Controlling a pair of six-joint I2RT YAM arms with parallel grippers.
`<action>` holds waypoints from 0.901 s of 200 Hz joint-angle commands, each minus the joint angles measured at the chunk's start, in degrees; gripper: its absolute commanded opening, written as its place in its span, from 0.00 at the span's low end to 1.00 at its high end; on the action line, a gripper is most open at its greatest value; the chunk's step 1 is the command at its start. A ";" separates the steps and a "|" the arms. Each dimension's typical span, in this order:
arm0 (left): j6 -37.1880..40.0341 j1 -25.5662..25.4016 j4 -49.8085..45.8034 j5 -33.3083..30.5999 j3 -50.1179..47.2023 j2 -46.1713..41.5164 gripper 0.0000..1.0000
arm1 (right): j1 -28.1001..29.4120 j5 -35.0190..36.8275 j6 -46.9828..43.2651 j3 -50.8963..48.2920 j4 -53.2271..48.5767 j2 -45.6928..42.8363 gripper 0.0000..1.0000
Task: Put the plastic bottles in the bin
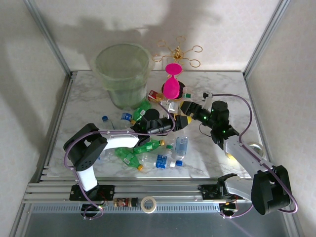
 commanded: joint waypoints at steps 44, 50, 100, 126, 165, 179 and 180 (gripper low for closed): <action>4.37 1.03 -6.17 -5.79 -6.93 -9.49 0.42 | -0.19 6.46 -4.40 7.39 -7.55 -1.14 0.99; 4.75 1.03 -7.27 -6.31 -7.53 -10.52 0.41 | -0.29 7.35 -4.57 7.40 -7.66 -1.39 0.99; 9.62 1.16 -17.18 -14.18 -11.92 -22.38 0.40 | -0.78 13.84 -4.55 5.77 -8.65 -1.57 0.99; 13.96 3.14 -24.12 -14.42 -9.44 -27.21 0.33 | -0.89 14.61 -3.83 3.90 -7.17 -0.80 0.99; 21.92 6.88 -33.21 -17.08 -3.17 -33.00 0.07 | -0.83 12.68 -2.77 0.71 -4.06 -0.20 0.99; 22.89 9.80 -34.74 -16.54 -0.97 -33.87 0.00 | -0.82 11.95 -2.38 0.01 -3.34 0.02 0.99; 22.95 10.07 -34.80 -16.44 -0.82 -33.92 0.00 | -0.82 11.89 -2.33 0.01 -3.32 0.02 0.99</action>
